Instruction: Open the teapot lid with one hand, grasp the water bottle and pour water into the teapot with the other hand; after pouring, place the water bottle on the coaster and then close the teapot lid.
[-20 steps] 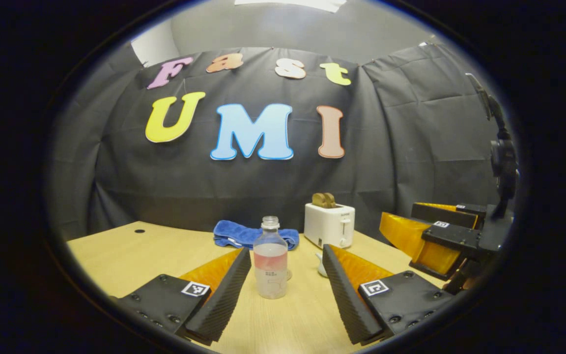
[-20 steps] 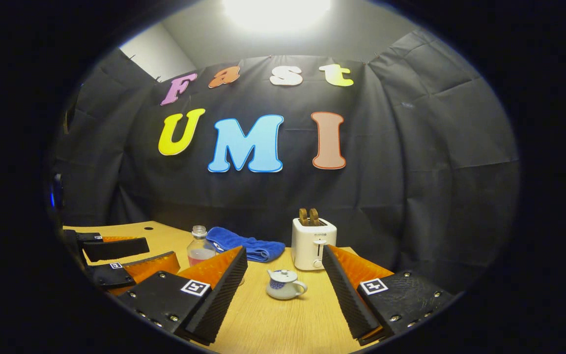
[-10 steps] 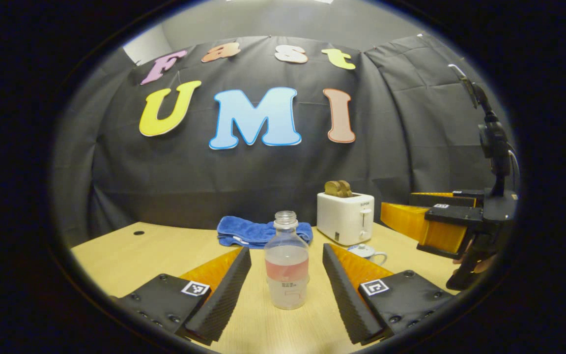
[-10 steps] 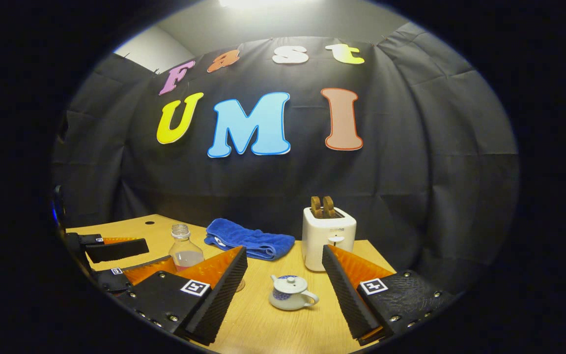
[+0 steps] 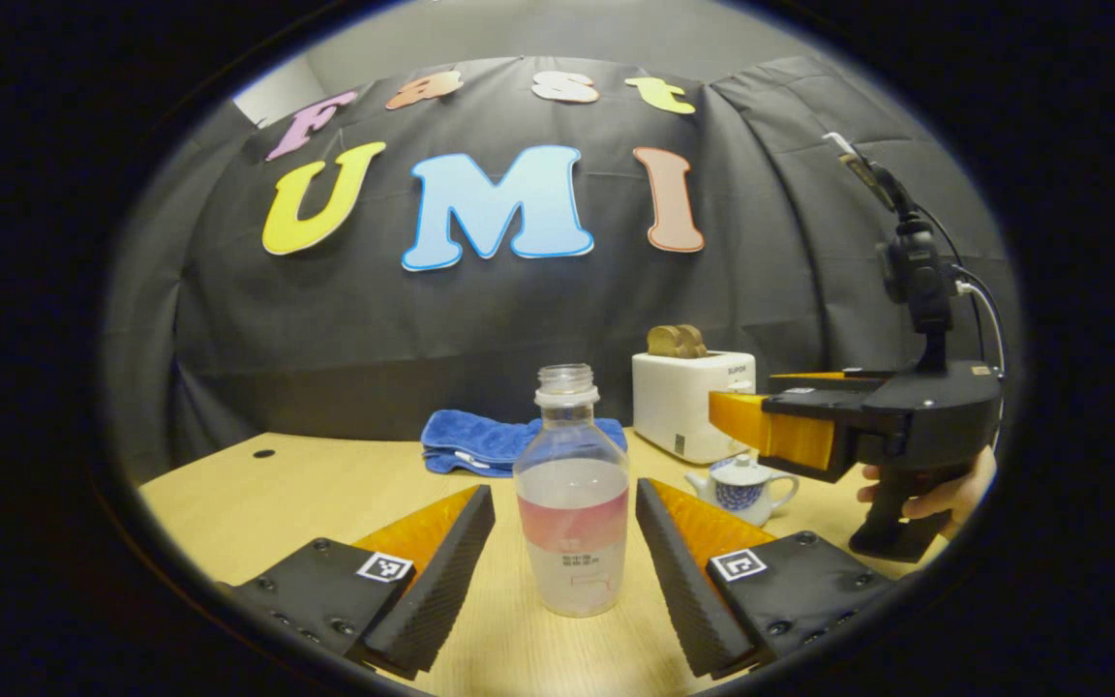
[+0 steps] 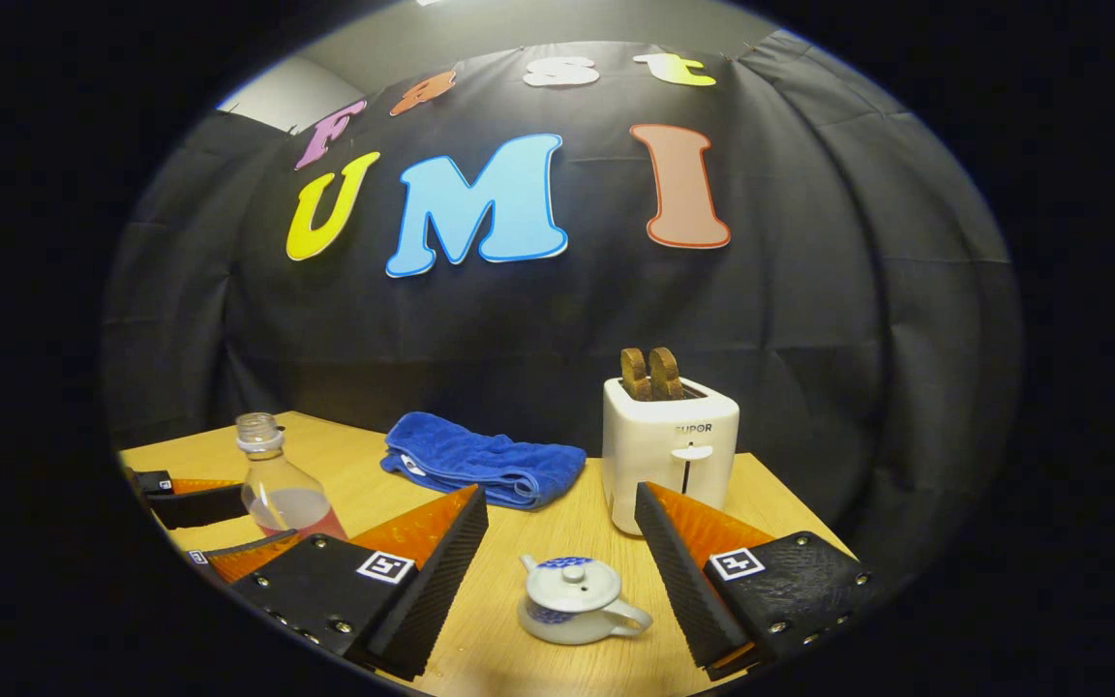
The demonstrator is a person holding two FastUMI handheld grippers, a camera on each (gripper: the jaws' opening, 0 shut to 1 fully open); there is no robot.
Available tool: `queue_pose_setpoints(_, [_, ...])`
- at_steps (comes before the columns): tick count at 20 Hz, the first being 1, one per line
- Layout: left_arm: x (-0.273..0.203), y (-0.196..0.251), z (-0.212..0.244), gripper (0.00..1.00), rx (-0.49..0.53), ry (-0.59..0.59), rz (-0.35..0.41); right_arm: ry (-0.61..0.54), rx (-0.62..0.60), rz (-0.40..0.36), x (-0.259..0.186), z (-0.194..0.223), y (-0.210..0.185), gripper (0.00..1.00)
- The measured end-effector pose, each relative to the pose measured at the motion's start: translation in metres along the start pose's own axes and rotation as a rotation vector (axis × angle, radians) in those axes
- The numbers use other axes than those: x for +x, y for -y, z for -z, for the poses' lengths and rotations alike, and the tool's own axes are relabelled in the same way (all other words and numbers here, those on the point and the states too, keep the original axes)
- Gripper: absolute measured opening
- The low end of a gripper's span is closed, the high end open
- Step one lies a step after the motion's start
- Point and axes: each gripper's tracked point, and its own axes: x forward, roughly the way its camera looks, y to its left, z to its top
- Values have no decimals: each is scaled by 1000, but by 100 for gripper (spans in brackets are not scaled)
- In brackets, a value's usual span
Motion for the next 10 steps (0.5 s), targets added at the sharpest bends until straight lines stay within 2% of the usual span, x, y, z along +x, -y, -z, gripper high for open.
queue_pose_setpoints(2, [8, 3, 3, 99, 14, 6, 4, 8, 28, -12, 14, 9, -1, 95])
queue_pose_setpoints(5, [20, 7, 16, 99, 2, -16, 22, -47, 93, -33, 29, 35, -3, 95])
queue_pose_setpoints(8, [27, 7, 17, 99, -10, -13, 30, -86, 74, -19, 38, 52, 3, 89])
queue_pose_setpoints(10, [32, 9, 18, 99, -32, -22, 40, -101, 56, -14, 44, 57, 4, 89])
